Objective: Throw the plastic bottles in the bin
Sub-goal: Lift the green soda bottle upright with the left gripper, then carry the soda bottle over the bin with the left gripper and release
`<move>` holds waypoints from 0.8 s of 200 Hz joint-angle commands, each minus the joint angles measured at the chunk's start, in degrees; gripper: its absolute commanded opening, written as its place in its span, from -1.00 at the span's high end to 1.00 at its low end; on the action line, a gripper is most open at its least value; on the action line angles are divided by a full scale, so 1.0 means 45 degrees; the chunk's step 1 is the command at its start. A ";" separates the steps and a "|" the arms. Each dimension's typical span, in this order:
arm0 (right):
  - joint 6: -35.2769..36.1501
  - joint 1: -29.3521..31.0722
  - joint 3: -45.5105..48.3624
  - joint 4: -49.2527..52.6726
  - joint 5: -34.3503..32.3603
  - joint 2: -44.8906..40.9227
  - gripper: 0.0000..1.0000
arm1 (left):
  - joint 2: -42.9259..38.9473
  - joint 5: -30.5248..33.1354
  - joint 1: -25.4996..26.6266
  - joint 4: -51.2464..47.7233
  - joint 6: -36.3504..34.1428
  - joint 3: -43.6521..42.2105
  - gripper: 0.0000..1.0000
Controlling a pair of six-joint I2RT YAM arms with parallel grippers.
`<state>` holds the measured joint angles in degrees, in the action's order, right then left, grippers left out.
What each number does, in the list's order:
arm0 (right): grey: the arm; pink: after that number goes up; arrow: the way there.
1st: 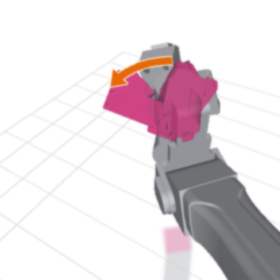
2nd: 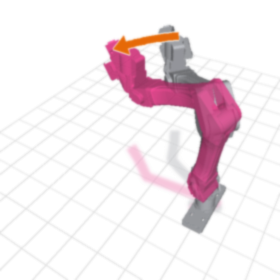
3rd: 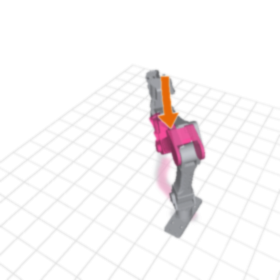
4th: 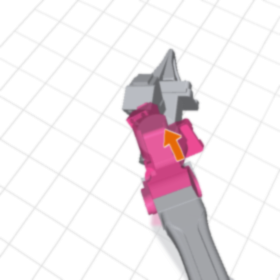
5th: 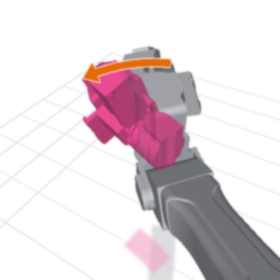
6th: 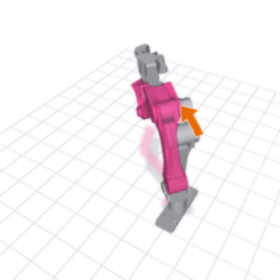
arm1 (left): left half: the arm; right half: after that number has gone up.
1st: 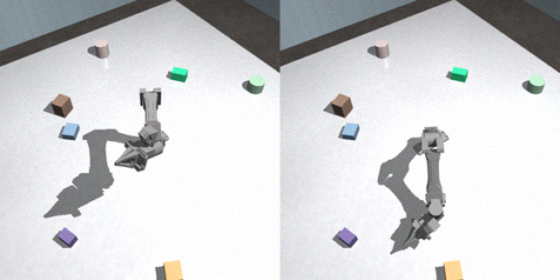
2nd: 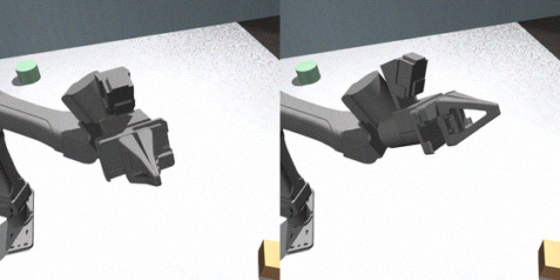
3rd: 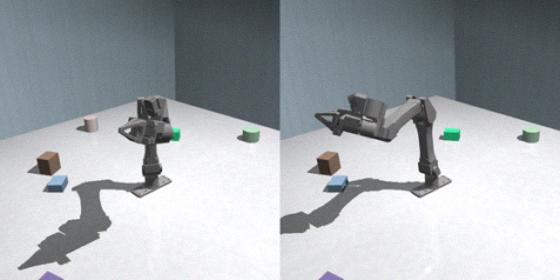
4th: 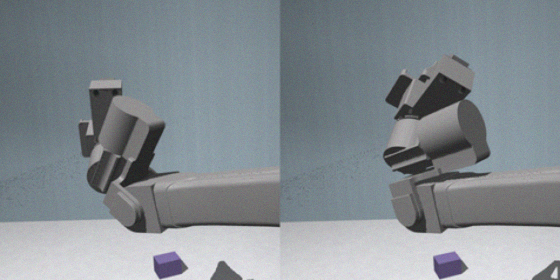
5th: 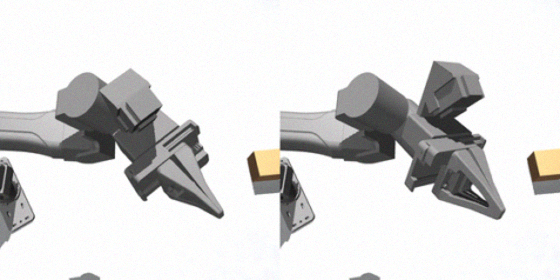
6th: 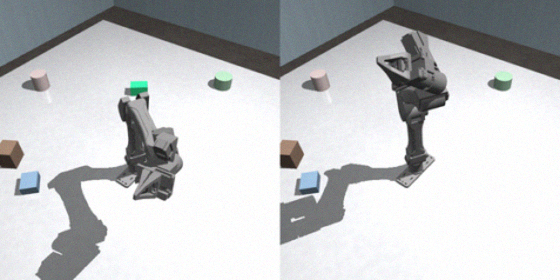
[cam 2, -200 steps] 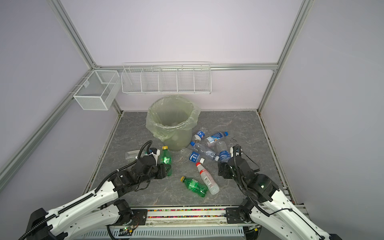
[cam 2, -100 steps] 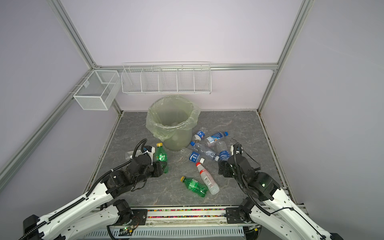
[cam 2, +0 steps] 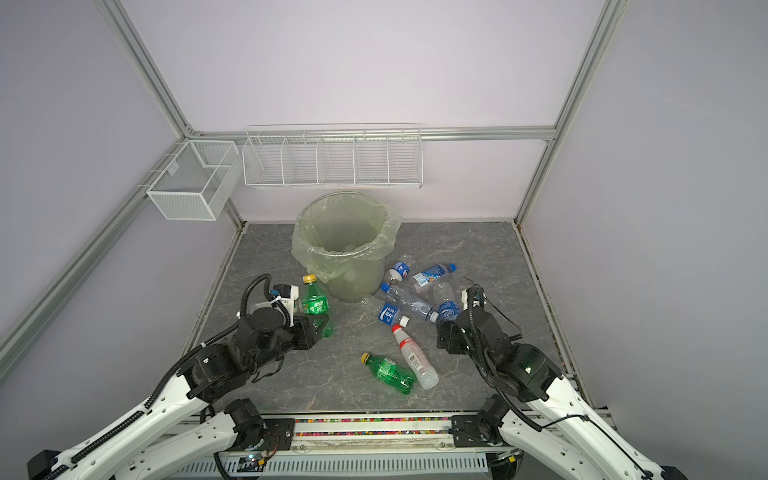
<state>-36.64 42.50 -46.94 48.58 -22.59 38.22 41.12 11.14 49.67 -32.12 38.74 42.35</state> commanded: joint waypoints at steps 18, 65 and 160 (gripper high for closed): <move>0.0328 0.0019 -0.0403 0.0202 -0.0780 0.0101 -0.77 | -0.0311 0.0851 0.0025 -0.0946 -0.0459 0.0998 0.27; -0.0082 0.0007 0.0323 -0.0816 -0.0964 0.0231 -0.76 | -0.0004 0.1637 0.0018 -0.1468 -0.0454 0.2292 0.31; 0.0964 -0.0027 -0.0680 -0.0853 -0.1448 0.2594 -0.77 | 0.3207 0.1554 -0.0742 -0.0720 -0.0694 0.5351 0.30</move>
<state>-33.76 42.46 -48.73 45.71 -28.51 48.16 49.95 19.20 48.84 -36.75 36.34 60.97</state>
